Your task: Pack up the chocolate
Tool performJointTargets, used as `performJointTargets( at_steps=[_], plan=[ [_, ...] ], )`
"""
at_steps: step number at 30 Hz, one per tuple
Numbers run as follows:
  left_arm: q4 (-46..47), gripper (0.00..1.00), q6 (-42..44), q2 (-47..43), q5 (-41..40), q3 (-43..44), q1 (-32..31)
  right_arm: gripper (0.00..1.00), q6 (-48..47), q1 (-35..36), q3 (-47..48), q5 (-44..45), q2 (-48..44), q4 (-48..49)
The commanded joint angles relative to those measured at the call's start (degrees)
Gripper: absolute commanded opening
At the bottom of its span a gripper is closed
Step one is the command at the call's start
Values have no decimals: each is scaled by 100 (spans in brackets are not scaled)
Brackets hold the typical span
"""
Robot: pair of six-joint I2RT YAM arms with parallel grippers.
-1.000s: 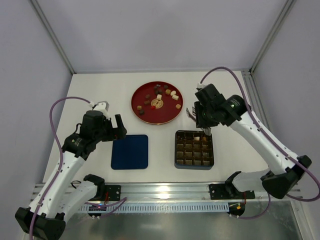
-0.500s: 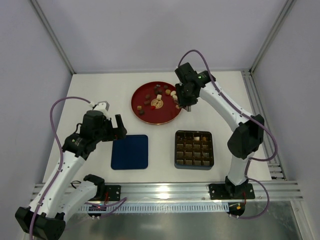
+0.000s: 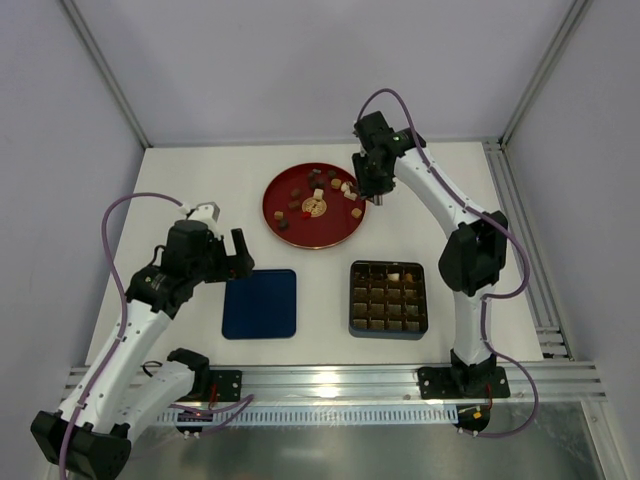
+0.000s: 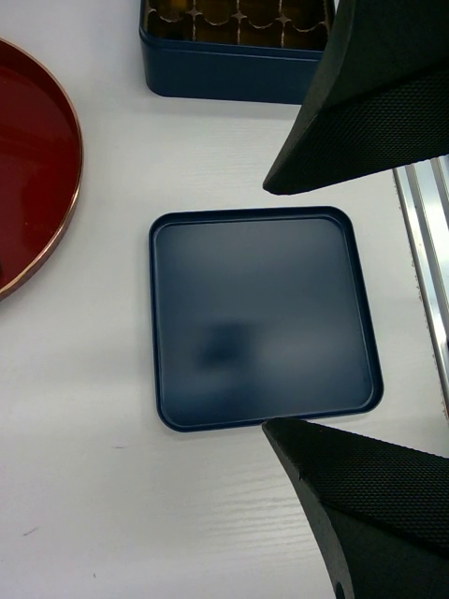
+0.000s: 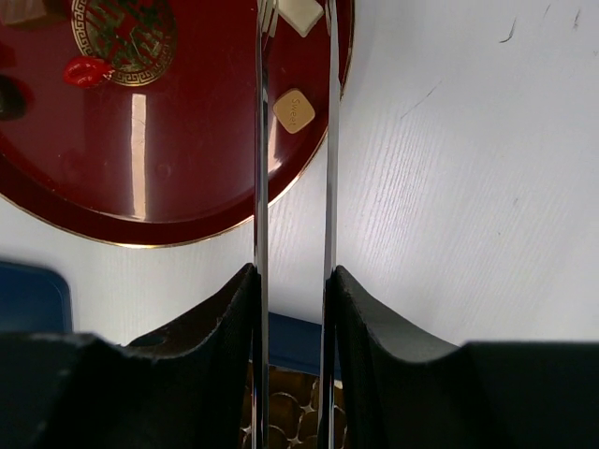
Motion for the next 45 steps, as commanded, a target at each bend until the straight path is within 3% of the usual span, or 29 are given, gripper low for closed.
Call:
performJointTargets(
  at_steps=[1,45],
  plan=[
    [97,100,98,22,-17,7,-31,39,-251,-11,228,4,-42,114],
    [88,100,89,5,-35,7,-40,38,-410,-29,-238,-136,37,219]
  ],
)
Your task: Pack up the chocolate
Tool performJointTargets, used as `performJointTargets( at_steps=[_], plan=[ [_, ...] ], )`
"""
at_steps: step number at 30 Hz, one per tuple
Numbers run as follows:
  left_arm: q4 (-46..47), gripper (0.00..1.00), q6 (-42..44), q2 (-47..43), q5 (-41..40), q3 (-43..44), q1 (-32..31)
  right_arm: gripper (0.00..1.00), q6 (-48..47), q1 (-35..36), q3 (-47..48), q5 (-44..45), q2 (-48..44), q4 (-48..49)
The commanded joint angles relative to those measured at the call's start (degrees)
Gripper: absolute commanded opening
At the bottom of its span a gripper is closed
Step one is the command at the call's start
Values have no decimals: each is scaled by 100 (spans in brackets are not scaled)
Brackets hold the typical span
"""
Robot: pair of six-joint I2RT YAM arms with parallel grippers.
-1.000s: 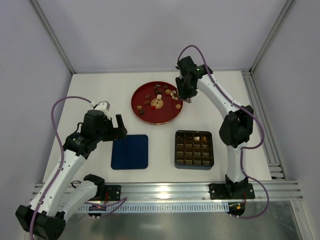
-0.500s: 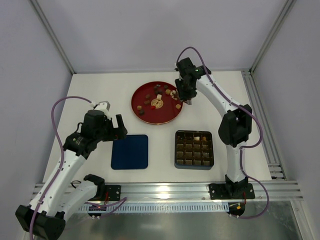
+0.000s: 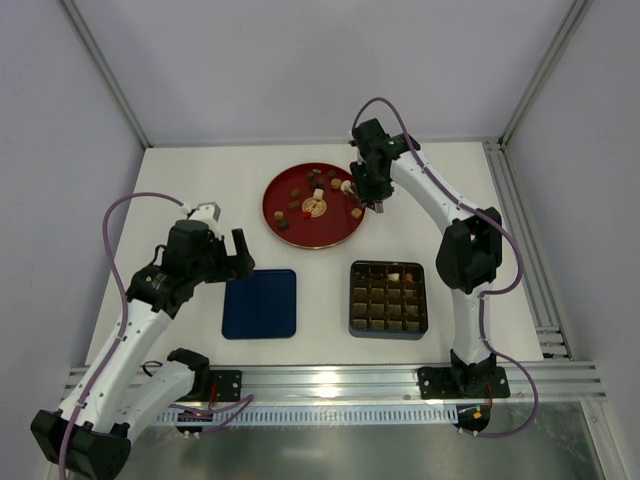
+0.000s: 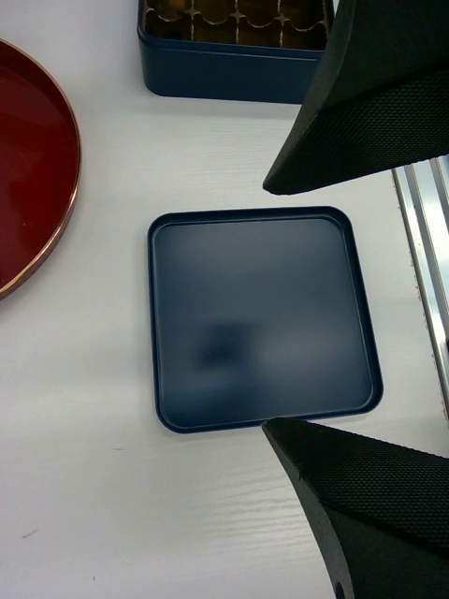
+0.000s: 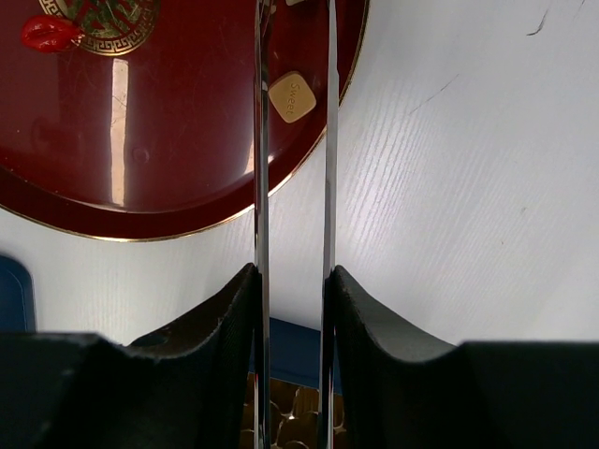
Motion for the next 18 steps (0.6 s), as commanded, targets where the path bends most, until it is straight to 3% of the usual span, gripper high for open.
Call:
performJointTargets(
  at_steps=[1,18],
  plan=[
    [88,100,89,-11,-32,7,-9,39,20,-3,0,-45,-145,97],
    [88,100,80,-19,-59,7,-9,28,152,6,71,-246,-284,70]
  ],
)
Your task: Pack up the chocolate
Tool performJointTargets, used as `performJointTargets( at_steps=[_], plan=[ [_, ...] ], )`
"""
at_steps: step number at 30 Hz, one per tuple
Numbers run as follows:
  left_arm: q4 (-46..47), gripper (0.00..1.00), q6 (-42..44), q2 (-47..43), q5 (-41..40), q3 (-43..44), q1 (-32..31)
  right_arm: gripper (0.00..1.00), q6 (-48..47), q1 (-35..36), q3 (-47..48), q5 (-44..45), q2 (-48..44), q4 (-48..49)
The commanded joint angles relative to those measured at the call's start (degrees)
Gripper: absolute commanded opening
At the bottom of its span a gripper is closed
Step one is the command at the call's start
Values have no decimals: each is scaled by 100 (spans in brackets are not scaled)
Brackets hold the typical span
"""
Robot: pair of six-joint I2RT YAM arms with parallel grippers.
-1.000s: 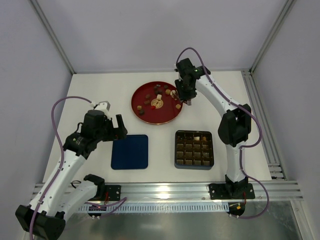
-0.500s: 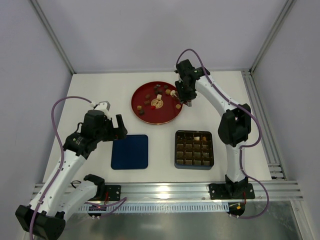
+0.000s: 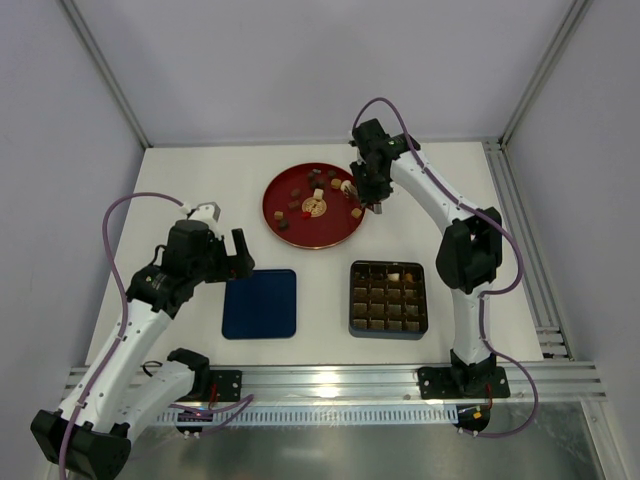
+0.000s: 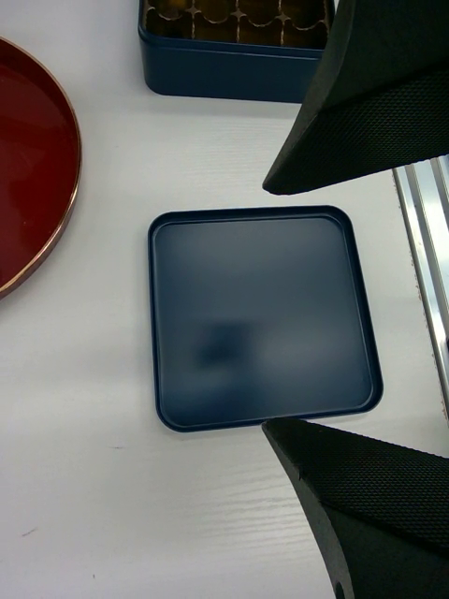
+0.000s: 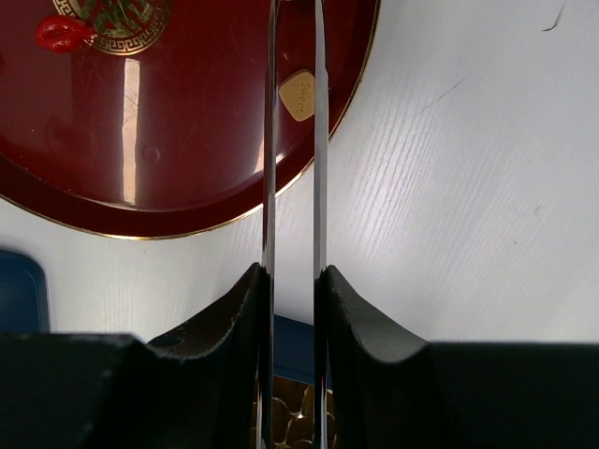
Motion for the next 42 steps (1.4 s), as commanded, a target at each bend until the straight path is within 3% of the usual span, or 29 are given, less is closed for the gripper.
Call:
performJointTargets(
  at_steps=[1,24,42],
  plan=[
    [88,100,80,-28,-30,-1,-18,28,87,6,86,-148,-329,72],
    [71,100,80,-55,-48,7,-27,28,421,235,-986,-210,-1620,275],
    [79,99,71,-28,-74,7,-27,28,729,375,-2559,-245,-3765,55]
  ],
)
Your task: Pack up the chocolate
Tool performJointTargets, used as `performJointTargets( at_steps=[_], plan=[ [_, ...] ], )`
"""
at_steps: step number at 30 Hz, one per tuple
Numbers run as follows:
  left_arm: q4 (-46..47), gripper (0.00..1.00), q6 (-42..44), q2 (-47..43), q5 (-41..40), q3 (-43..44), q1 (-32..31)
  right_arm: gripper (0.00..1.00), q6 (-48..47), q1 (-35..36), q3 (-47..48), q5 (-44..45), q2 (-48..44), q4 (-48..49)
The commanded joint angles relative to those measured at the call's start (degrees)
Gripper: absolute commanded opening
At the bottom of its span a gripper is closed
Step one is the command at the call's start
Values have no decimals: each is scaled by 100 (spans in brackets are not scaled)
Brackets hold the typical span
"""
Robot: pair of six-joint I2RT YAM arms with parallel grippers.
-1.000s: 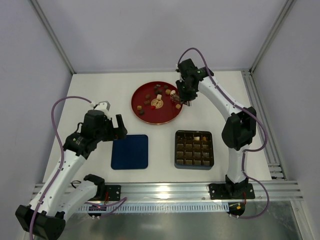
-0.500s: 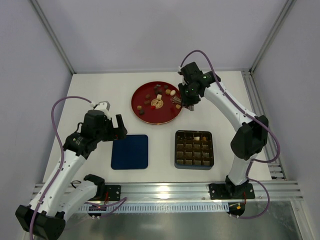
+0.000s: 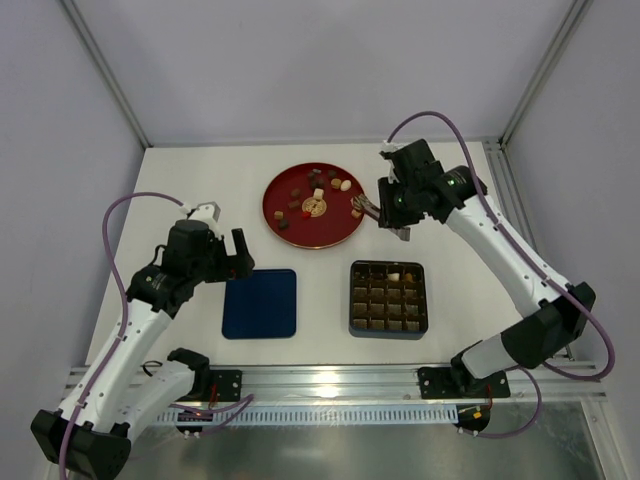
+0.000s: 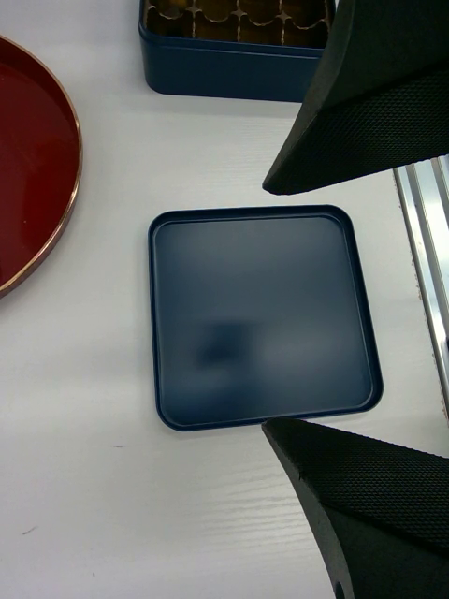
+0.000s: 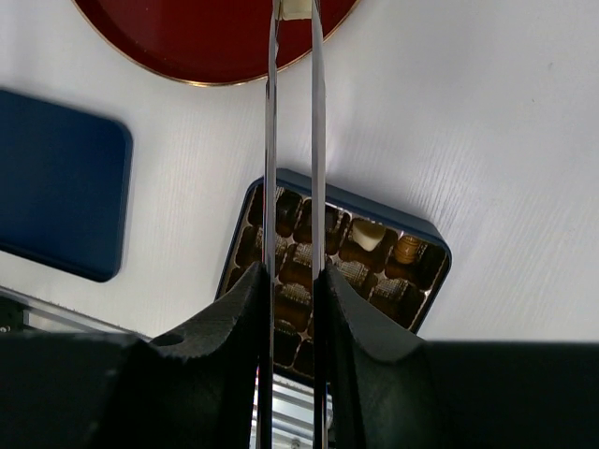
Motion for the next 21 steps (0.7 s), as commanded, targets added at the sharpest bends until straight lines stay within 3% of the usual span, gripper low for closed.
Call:
performJointTargets(
  at_steps=[1,10,21],
  plan=[
    [80,100,74,-37,-46,7,-27,28,151,95,-297,-20,-535,-96],
    [62,100,74,-11,-46,7,-18,28,450,411,-1219,85,-1721,-377],
    [71,100,74,-11,-46,7,-18,28,1250,1457,-1915,489,-2557,-711]
  ],
)
